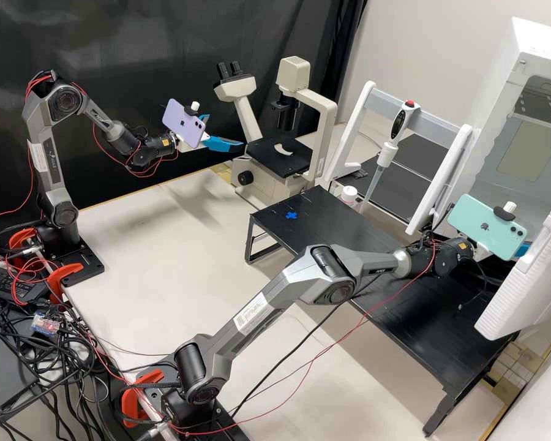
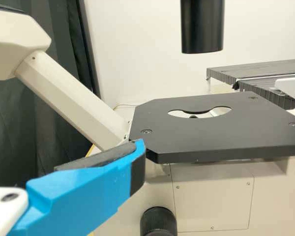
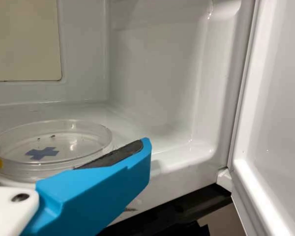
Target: Move the petri dish to the microscope
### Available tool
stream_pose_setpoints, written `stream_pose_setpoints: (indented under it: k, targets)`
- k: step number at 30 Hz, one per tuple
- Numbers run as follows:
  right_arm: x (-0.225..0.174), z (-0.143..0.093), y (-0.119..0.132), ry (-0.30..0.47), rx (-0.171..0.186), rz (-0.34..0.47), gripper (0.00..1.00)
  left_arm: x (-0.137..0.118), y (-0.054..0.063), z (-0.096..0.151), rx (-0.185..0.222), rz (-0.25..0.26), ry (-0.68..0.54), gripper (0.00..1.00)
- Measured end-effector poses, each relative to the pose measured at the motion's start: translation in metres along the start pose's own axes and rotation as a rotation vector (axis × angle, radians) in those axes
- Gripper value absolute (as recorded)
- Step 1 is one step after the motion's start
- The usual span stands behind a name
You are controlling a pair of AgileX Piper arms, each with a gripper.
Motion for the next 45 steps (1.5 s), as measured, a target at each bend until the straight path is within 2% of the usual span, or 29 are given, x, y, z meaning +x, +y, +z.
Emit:
stream_pose_setpoints:
  k: [45]
  targets:
    - [-0.0086,0.0016,0.0022,-0.003,-0.004,-0.011,0.00,0.0000,0.0000,0.0000,0.000,0.000,0.000,1.00]
